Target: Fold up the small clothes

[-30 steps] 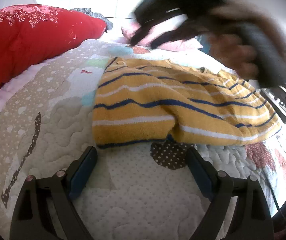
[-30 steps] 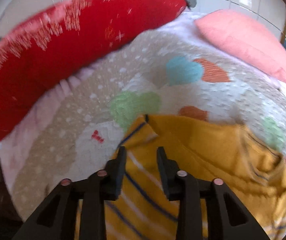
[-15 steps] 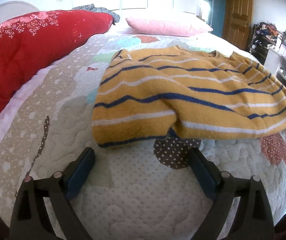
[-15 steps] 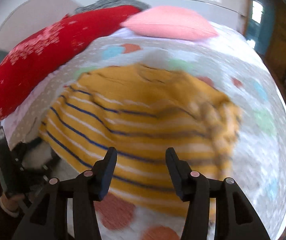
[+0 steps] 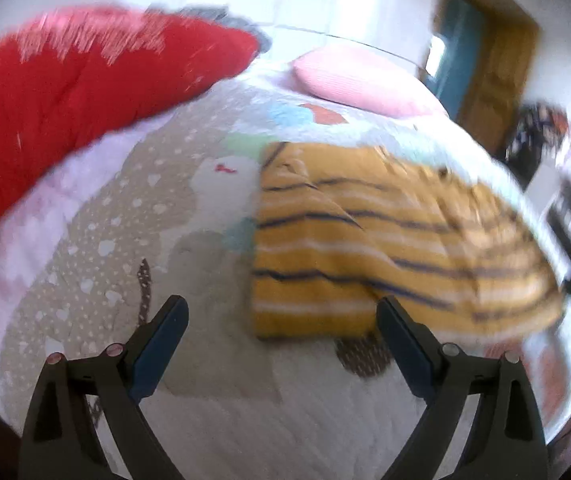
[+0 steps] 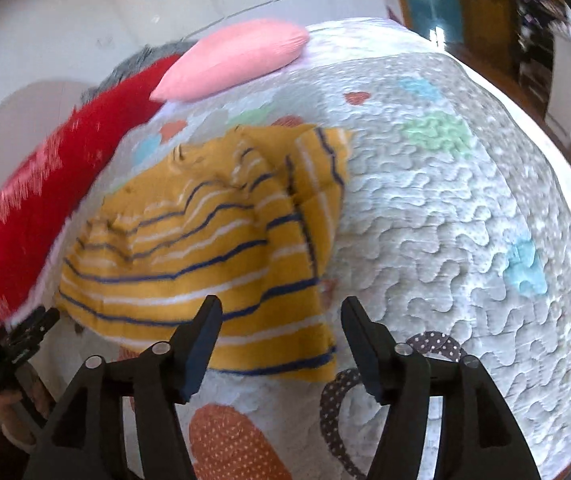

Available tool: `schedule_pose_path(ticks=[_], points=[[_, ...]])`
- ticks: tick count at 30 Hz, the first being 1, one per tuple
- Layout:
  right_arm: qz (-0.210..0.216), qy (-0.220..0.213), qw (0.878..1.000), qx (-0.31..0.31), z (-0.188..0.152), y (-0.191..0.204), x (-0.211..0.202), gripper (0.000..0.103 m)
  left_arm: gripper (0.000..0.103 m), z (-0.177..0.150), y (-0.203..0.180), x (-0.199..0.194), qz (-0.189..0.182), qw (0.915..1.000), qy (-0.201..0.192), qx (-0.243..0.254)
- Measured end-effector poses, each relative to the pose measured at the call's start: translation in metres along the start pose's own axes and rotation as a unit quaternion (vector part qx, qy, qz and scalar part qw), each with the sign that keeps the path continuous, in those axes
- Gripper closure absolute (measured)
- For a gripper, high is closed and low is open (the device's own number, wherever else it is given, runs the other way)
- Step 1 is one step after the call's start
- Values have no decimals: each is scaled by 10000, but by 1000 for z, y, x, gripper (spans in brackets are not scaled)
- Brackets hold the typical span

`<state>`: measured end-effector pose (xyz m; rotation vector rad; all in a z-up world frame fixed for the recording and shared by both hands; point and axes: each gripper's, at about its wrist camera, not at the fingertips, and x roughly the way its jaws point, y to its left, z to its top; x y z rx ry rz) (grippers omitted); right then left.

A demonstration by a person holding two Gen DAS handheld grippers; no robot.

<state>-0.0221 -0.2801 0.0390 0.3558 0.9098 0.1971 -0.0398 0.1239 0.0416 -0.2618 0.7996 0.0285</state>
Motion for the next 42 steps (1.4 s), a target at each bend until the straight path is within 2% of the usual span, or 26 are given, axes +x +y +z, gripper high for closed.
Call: schedule_pose_path(ticks=[3,6,9,12,13,14,15,16,17,18,19,21,24,26,28,30,31,33,35,36,38,40,42], points=[[207,-35,9994,278,2,-9,9,33,9,15,32,16,-657,9948,243,-744],[332,25,9989,345,3,-7,27,33,8,23,46,35,-1191,9860,346,-1111],[339,97,9988,337,5,-2,47,33,8,30,36,53,-1636,9800,516,-1010],[382,-24,9985,391,12,1,62,27,8,35,14,70,-2047,9729,735,-789],[403,-29,9983,413,15,2,66,27,8,36,9,74,-2076,9718,825,-757],[465,-11,9980,438,17,3,68,29,8,37,1,81,-1942,9738,956,-699],[547,12,9974,473,19,3,71,34,15,38,-5,86,-1707,9774,1082,-626],[754,108,9954,574,21,1,73,55,43,39,-9,88,-1529,9800,1139,-572],[986,222,9922,731,23,-4,74,67,57,40,-12,88,-1410,9810,1227,-515],[1117,251,9897,856,23,-8,72,69,76,43,-11,86,-1464,9786,1328,-567],[1223,249,9878,933,23,-10,68,72,81,46,-7,79,-1509,9769,1346,-691],[1480,191,9833,1041,22,-15,56,74,84,50,2,65,-1471,9777,1275,-787],[1626,163,9808,1064,15,-15,47,74,84,48,15,58,-1316,9772,1332,-999],[1419,236,9845,1006,9,-14,51,74,82,44,20,61,-1225,9772,1386,-1045],[1210,293,9860,1111,4,-19,58,68,76,43,23,60,-1178,9776,1336,-1117],[1229,215,9830,1346,1,-28,54,64,72,43,30,50,-986,9811,1168,-1186],[1187,172,9835,1351,2,-29,51,60,67,43,34,46,-920,9821,1094,-1228],[940,36,9886,1176,3,-28,37,56,60,43,45,38,-923,9810,1001,-1381],[678,-85,9927,993,7,-26,24,54,54,43,52,30,-770,9833,865,-1403],[507,-188,9945,896,9,-24,15,54,48,43,54,29,-734,9840,818,-1399],[374,-367,9958,751,14,-17,-2,51,39,40,59,24,-821,9833,717,-1454],[447,-440,9961,625,18,-6,-10,49,33,38,57,25,-1052,9807,681,-1500],[607,-381,9968,360,24,18,-12,48,32,35,54,29,-1207,9787,697,-1505]])
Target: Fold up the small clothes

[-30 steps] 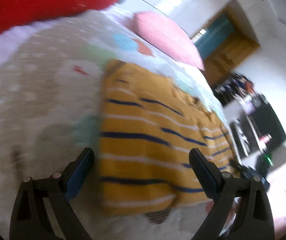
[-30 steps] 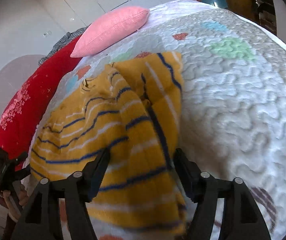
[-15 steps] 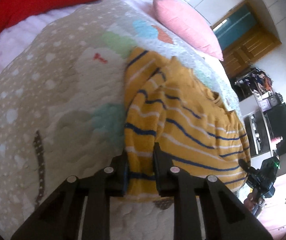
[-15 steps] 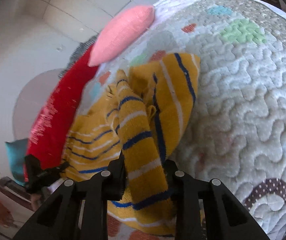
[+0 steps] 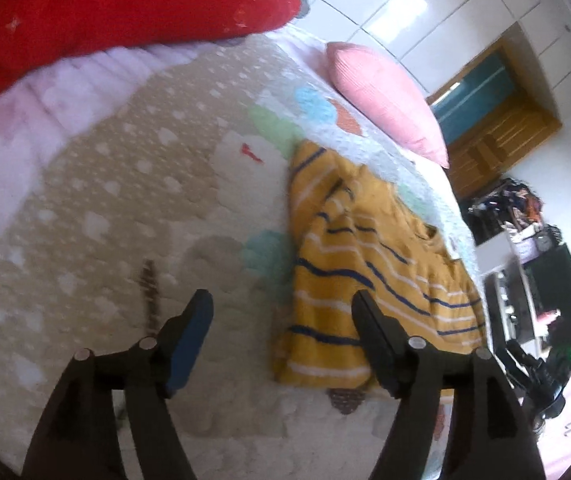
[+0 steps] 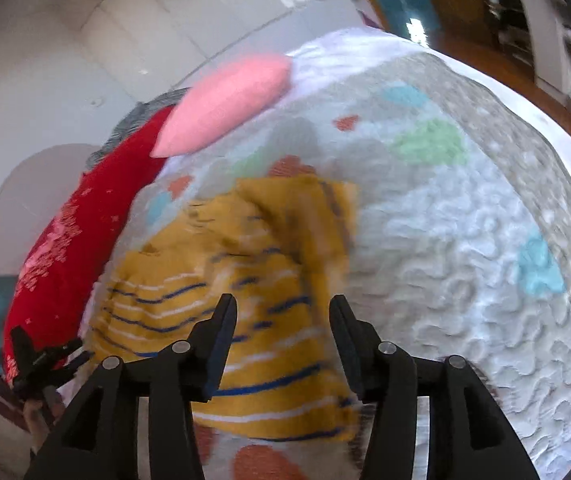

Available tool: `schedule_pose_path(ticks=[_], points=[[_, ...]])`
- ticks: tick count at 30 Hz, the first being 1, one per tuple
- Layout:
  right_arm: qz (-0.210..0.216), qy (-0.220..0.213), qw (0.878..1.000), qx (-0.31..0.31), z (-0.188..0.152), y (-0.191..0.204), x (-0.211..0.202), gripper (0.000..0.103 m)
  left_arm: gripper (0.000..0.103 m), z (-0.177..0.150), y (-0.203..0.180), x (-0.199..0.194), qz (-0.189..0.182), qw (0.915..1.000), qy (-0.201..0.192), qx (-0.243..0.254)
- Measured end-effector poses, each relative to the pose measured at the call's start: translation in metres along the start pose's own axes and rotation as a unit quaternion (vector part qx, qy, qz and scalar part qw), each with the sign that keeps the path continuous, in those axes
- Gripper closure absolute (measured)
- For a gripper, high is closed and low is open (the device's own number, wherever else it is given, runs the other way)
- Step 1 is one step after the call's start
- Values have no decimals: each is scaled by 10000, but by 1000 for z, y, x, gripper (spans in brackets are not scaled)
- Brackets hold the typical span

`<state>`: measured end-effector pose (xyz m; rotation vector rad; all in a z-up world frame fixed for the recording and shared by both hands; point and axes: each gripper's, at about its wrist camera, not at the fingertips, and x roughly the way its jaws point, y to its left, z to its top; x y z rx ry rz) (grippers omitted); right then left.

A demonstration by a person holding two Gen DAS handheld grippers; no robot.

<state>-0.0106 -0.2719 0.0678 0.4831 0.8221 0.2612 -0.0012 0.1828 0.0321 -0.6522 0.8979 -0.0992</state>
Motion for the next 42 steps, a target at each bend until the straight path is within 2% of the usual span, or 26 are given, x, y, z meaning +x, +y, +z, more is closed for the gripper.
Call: schedule_pose_path(ticks=[3,7,8,9,10,16,18,20,21,25,26,28,29,30,31,32,33,36,42], points=[[263,308,9983,-424,2,43,20,47,32,-4,-8,19,-268,9996,107,51],[629,939,9889,-962,1,115,71,46,33,-7,-15,41,-470,9987,201,55],[690,1070,9861,-1062,0,130,84,45,41,-9,-16,43,-500,9985,199,65],[730,1241,9820,-1224,0,152,104,45,75,-12,-16,46,-557,9981,247,83],[719,1334,9791,-1357,-2,167,117,44,88,-14,-15,48,-649,9972,355,50],[554,2078,9535,-2110,-14,255,212,43,88,-21,1,48,-1062,9925,239,-554],[244,2236,9456,-2351,-20,277,236,40,88,-22,2,49,-1126,9916,203,-597],[-189,2286,9359,-2673,-27,296,255,29,88,-23,1,49,-1135,9917,155,-579],[-390,2284,9304,-2839,-31,303,263,27,88,-23,2,48,-1134,9918,129,-567],[-1189,2504,8945,-3509,-44,317,290,24,88,-28,2,46,-1132,9920,80,-557],[-1357,2613,8818,-3683,-50,319,297,24,88,-28,1,46,-1125,9920,77,-565],[-1496,2573,8707,-3915,-56,322,299,29,88,-29,0,46,-1095,9923,71,-584],[-1535,2512,8680,-3999,-58,323,296,42,88,-32,-2,44,-1076,9925,67,-579],[-1570,2400,8654,-4110,-61,325,291,50,88,-33,-4,42,-1054,9928,67,-571],[-1584,2315,8643,-4175,-62,325,286,68,88,-34,-7,40,-1026,9931,70,-557],[-1561,2247,8653,-4200,-62,323,280,79,88,-34,-11,38,-1003,9935,70,-540],[-1487,2187,8700,-4161,-60,320,273,82,88,-34,-17,35,-978,9939,61,-499],[-1129,2032,8938,-3836,-41,306,245,86,88,-38,-41,24,-944,9951,26,-283],[-691,1683,9283,-3244,7,260,182,86,88,-46,-117,13,-1059,9935,65,418]])
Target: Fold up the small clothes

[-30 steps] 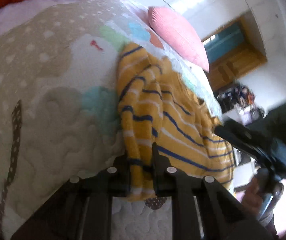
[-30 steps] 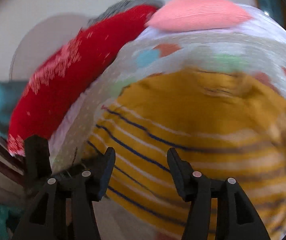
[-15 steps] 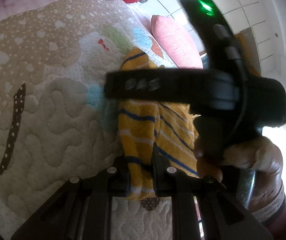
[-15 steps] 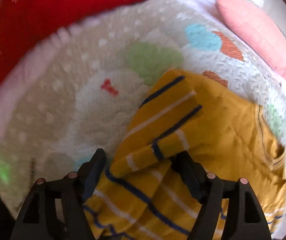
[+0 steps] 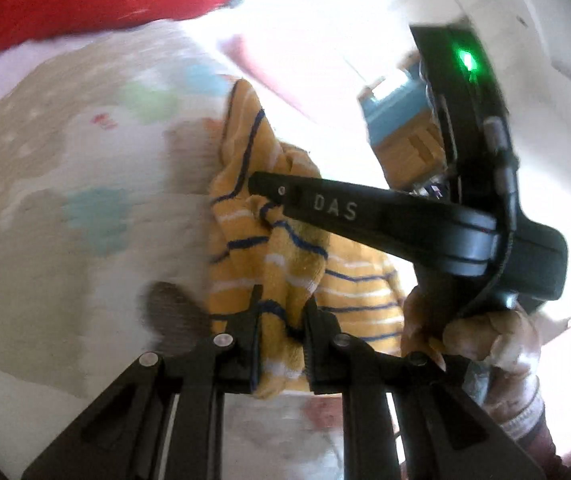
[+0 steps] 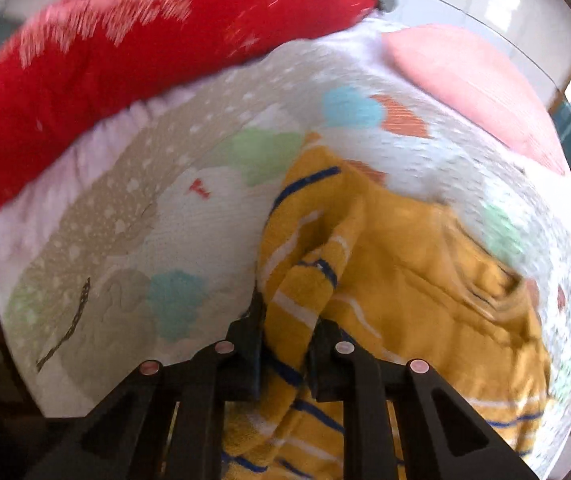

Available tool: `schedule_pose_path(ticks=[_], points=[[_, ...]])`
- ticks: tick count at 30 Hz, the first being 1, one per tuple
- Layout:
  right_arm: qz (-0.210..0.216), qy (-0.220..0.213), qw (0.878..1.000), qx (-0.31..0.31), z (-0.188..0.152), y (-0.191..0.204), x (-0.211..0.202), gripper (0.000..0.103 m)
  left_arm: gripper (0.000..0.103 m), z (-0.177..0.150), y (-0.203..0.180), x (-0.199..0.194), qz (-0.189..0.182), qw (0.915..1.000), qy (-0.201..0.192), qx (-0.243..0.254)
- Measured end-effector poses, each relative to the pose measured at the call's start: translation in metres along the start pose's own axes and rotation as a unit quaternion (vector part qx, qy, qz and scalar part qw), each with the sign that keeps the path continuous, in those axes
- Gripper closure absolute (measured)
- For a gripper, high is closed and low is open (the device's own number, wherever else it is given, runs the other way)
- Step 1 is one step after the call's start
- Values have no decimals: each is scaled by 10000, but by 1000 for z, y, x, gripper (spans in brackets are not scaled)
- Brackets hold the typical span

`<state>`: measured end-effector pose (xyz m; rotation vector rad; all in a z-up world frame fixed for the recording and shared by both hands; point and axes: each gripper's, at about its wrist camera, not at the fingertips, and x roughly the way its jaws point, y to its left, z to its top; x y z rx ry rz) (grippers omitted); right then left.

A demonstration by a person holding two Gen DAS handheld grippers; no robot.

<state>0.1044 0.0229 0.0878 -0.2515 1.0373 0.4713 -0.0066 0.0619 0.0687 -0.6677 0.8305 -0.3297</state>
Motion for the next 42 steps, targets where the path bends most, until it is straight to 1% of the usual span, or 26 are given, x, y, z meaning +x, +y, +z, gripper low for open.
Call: schedule_pose_path(ticks=[1,2,5,6,8,10,12,13,15,17,18,20,21,22,23,25,27,29,33,34,35,37,38,39,41,42], points=[[70,-95,9998,162,-6,-19,-12,87,88,-2,-14,4,-71,9999,40,121],[111,-187,9993,299,-13,-34,-24,87,88,-5,-35,10,-218,9993,127,283],[30,-450,9966,685,-38,-89,-52,87,88,-15,-80,29,-588,9957,392,604],[-22,-487,9950,867,-49,-113,-58,87,88,-19,-93,35,-689,9942,473,679],[24,-445,9917,1206,-68,-150,-60,87,88,-27,-110,43,-812,9921,591,757],[-5,-388,9862,1607,-93,-187,-57,88,86,-34,-119,52,-805,9903,776,828],[29,-382,9788,2014,-120,-221,-55,88,84,-40,-121,59,-607,9895,914,940],[87,-398,9749,2188,-130,-233,-54,88,84,-43,-119,63,-485,9892,988,968],[349,-482,9671,2474,-148,-253,-50,88,83,-45,-113,68,-353,9889,1120,906],[750,-623,9593,2651,-159,-263,-45,88,82,-44,-103,72,-200,9890,1223,814],[894,-711,9520,2840,-167,-270,-45,87,80,-45,-100,72,-104,9890,1237,802],[1023,-788,9440,3036,-176,-277,-46,84,78,-48,-97,74,10,9889,1251,806],[946,-835,9425,3095,-180,-279,-51,83,76,-49,-95,73,52,9888,1263,794],[838,-880,9427,3108,-183,-279,-56,72,75,-45,-91,76,79,9888,1269,777],[731,-957,9429,3107,-186,-277,-62,64,75,-42,-87,77,104,9889,1269,764],[724,-1203,9413,3071,-192,-269,-77,63,72,-43,-84,76,148,9893,1241,753],[884,-1336,9388,3048,-199,-261,-86,60,68,-46,-85,74,176,9897,1206,745],[1046,-1353,9381,3013,-206,-247,-87,55,67,-49,-87,72,213,9897,1184,777],[1216,-1201,9397,2961,-218,-221,-73,52,63,-54,-94,73,334,9884,1187,884],[1220,-1191,9400,2954,-219,-218,-69,59,63,-56,-95,73,374,9881,1191,901],[1235,-1224,9380,3000,-222,-219,-69,81,63,-57,-95,72,398,9879,1193,907],[1610,-1351,9207,3288,-232,-233,-68,93,63,-58,-96,69,442,9877,1187,917],[1679,-1437,9120,3456,-241,-242,-73,94,63,-58,-96,67,458,9877,1171,932],[1612,-1474,9104,3513,-247,-247,-77,94,61,-58,-96,65,468,9877,1147,956],[1246,-1406,9120,3647,-261,-255,-79,96,58,-59,-96,62,515,9877,1101,978],[1263,-1363,9078,3761,-269,-260,-75,96,58,-59,-96,63,517,9878,1106,966]])
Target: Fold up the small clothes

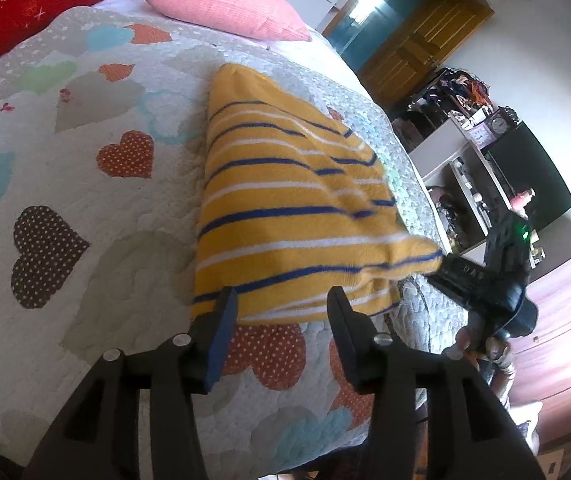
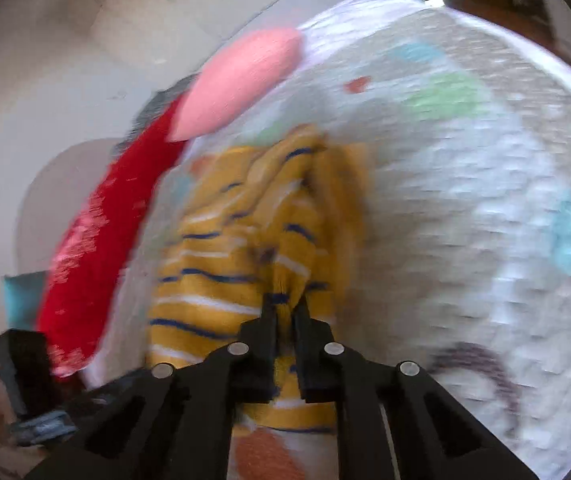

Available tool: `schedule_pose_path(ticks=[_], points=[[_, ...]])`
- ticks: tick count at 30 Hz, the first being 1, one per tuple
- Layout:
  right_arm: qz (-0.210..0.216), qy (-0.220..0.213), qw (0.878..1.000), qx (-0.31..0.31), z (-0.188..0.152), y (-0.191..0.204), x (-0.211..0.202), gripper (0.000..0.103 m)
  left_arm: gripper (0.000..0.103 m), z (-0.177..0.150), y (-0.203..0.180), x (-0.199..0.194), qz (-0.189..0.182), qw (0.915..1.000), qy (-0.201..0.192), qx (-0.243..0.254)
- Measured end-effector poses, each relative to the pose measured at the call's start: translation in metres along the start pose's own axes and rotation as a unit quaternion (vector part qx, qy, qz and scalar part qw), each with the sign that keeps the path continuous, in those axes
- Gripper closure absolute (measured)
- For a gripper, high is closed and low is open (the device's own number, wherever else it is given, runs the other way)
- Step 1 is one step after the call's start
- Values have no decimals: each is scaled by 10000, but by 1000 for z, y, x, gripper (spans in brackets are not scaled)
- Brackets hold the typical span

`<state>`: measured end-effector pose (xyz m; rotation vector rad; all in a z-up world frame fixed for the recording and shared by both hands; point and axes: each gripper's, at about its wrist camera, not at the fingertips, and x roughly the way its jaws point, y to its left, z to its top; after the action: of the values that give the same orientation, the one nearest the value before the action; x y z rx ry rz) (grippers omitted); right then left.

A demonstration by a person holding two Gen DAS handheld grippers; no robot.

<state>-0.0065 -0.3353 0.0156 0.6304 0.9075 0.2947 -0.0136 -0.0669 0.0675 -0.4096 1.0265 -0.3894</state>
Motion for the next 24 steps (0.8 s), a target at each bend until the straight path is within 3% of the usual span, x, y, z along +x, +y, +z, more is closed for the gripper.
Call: schedule_pose_path(ticks=[5,9,11,15,16,18,19,20,24], points=[[-143,-39,9999,59,-9,-6,7,95,57,-8,-5,7,189,9997,100,128],[-401,-384,9984,-128,-8,12,-7,92,54,-15,-12,4,516,9978,38,414],[-552,-806,9950,-229,-9,21,-26,92,48,-18,-14,-3,666,9964,-105,514],[-246,-1206,9902,-661,-10,51,-53,91,46,-20,-17,-10,716,9956,-212,568],[-190,-1168,9899,-775,-9,59,-52,90,46,-21,-17,-11,725,9954,-226,577],[-310,-951,9896,-1032,-8,75,-39,74,46,-24,-19,-14,741,9952,-244,597],[-425,-895,9892,-1077,-8,77,-33,59,45,-25,-20,-16,733,9951,-251,608],[-480,-850,9891,-1100,-9,78,-25,54,45,-26,-20,-17,730,9951,-254,617],[-31,-6,9973,-728,-9,60,22,58,44,-30,-20,-22,748,9950,-264,611]])
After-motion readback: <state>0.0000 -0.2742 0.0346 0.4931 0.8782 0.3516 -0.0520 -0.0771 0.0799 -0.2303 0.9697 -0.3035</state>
